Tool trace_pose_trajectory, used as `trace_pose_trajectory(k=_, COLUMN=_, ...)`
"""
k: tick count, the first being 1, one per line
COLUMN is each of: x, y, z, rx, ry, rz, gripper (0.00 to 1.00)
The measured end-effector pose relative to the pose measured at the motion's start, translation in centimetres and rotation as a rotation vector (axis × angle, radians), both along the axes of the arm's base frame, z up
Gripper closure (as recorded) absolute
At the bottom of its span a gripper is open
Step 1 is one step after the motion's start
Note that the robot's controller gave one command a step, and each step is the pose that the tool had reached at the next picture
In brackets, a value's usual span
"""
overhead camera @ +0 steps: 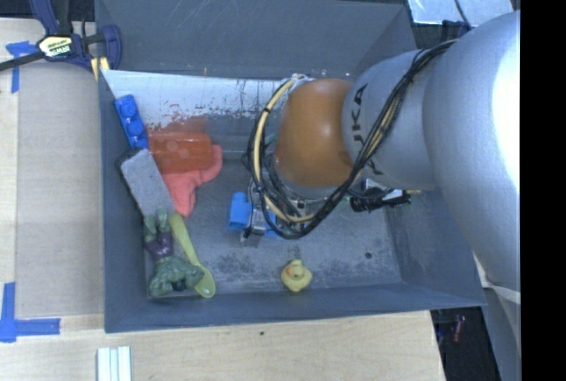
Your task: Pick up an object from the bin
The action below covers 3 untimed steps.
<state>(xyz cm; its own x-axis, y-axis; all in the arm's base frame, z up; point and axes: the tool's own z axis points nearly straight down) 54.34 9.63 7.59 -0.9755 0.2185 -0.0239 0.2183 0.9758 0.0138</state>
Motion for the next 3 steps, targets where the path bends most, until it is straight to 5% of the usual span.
trace_pose_trajectory(k=2, x=-1.3, y=-1.3, z=7.8, rx=-0.002, ry=0.006, rz=0.035, gripper=1.0)
trace_pose_trajectory(k=3, x=-0.3, y=3.0, z=11.3, rx=0.0, ry=0.003, rz=-0.062, gripper=1.0)
